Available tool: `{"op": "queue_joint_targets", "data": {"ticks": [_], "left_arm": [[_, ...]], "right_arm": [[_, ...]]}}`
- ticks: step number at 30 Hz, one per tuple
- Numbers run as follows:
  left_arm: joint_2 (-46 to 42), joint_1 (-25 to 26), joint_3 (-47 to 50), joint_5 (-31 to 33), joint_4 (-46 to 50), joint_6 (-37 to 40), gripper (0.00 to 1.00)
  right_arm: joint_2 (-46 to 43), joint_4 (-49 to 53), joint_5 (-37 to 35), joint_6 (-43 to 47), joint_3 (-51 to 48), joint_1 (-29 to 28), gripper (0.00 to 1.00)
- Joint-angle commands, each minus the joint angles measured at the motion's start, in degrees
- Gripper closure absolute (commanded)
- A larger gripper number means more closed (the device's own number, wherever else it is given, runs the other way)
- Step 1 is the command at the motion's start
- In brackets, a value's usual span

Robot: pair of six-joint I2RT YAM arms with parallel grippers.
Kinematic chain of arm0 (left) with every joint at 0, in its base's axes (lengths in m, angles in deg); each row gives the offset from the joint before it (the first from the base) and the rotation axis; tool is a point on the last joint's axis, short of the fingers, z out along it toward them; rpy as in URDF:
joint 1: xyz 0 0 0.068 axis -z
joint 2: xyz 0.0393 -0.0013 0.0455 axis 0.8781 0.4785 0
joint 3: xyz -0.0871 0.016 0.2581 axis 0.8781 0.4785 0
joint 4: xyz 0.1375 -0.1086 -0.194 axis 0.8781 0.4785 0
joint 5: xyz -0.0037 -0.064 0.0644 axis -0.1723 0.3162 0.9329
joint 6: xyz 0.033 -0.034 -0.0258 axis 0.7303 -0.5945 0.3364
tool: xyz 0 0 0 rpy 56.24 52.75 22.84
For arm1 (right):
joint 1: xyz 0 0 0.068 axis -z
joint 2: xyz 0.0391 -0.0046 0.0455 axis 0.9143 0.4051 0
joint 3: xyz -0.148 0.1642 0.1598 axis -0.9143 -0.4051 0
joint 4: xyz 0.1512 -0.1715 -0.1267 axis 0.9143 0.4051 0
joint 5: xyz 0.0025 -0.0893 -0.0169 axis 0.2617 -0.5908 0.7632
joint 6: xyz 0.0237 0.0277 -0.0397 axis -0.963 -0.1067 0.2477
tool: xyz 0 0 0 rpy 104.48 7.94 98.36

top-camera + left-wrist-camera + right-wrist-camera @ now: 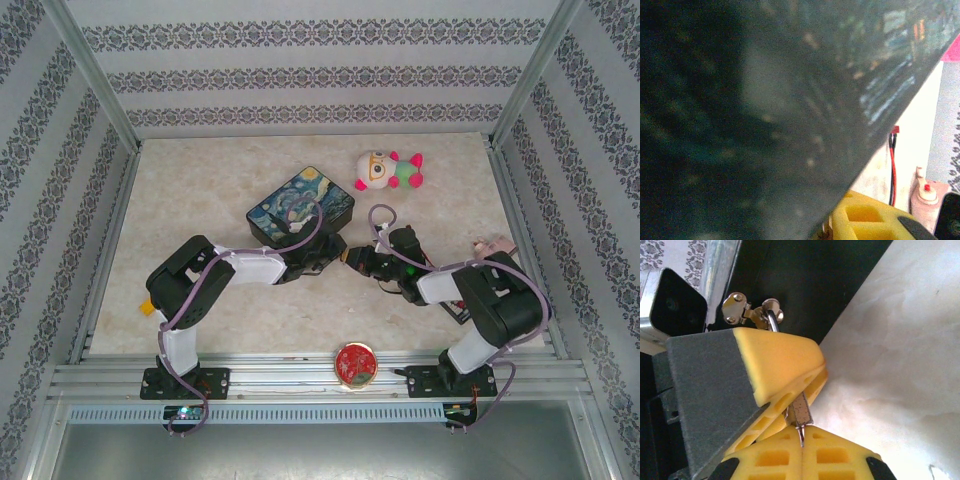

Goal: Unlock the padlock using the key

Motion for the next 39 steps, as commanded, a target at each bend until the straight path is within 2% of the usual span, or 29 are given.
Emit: {"op": "queue_joint_targets", "data": {"ticks": [1, 8, 10, 11, 17, 19, 23, 28, 32, 35, 39], "left_arm": [[-1.2, 1.1, 1.0, -5.6, -2.1, -1.9, 0.75], [-0.7, 1.1, 0.9, -6.7, -3.7, -1.6, 0.74], [-0.5, 1.1, 1.2, -7.0, -4.8, -1.6, 0.7], [-0.5, 1.1, 1.4, -7.1, -5.3, -1.7, 0.67], [-0.9, 1.1, 2.7, -6.5, -8.6, -1.8, 0.38], [-1.3, 1.1, 3.2, -5.9, -8.9, -1.5, 0.31], [-2.8, 1.1, 4.5, -3.3, -7.5, -0.6, 0.22], [-7.4, 1.1, 5.0, 4.5, 0.2, 4.2, 0.21], [-11.3, 1.2, 4.7, 11.5, 4.0, 10.0, 0.03], [-12.2, 1.1, 3.5, 13.8, 5.2, 13.1, 0.04], [-10.6, 1.1, 1.1, 13.4, 7.0, 14.2, 0.13]], "right_arm": [[4.4, -10.5, 1.3, -8.0, -0.3, 0.7, 1.0], [14.3, -27.9, 3.1, -25.5, -1.8, 1.9, 1.0], [18.4, -34.6, 3.2, -31.5, -2.2, 1.9, 1.0], [19.5, -34.7, 3.6, -33.3, -1.9, 1.8, 1.0], [20.1, -34.7, 2.1, -36.7, -1.7, 0.7, 1.0], [19.9, -34.7, 1.2, -36.7, -1.7, 0.8, 1.0], [19.6, -34.7, 0.3, -36.2, -0.8, 1.2, 1.0], [19.4, -34.7, -0.4, -35.8, 0.4, 1.4, 1.0], [19.4, -34.7, -0.8, -35.8, 1.1, 1.5, 1.0], [19.6, -34.7, -0.6, -35.9, 1.6, 1.4, 1.0], [19.6, -34.7, -0.8, -35.8, 2.2, 1.1, 1.0]]}}
